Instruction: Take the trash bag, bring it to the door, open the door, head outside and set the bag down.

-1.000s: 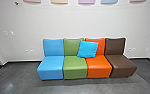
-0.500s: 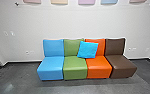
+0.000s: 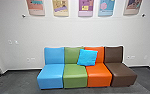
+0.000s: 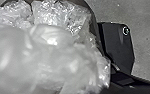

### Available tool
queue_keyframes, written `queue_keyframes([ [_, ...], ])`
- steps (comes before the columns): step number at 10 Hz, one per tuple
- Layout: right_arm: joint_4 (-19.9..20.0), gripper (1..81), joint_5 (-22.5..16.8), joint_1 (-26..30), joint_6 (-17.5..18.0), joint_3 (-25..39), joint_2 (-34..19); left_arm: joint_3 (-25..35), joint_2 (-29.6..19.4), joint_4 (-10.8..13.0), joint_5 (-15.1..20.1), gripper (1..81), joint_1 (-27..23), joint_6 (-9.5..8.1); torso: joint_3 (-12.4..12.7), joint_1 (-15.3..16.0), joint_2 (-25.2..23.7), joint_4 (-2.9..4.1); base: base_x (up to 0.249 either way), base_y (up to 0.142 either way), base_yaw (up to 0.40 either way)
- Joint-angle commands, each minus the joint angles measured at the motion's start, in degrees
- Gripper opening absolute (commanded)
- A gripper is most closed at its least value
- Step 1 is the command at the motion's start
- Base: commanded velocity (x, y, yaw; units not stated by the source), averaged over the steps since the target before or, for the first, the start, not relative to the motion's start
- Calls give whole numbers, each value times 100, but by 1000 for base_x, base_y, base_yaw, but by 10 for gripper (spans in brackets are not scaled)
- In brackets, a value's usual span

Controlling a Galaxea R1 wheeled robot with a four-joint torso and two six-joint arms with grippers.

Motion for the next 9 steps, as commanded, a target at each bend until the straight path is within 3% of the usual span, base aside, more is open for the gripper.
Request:
queue_keyframes([
  [1, -14, 811, -521, 289, -25, -141, 47, -176, 133, 215, 332, 10, -267, 27, 374, 0, 0, 0, 0, 0, 0],
  [2, -31, 811, -521, 262, -34, -263, 108, -220, 186, 215, 332, 10, -258, 27, 140, -1, 0, 0, 0, 0, 0],
  [4, -146, 811, -521, 218, -51, -660, 329, -291, 239, 215, 332, 10, -232, 27, 256, -1, -6, 0, 0, 0, 0],
  [9, -454, 811, -547, 43, -51, -1943, 1146, -599, 432, 408, 271, 10, -29, 27, 256, -1, -9, 0, 0, 0, 0],
])
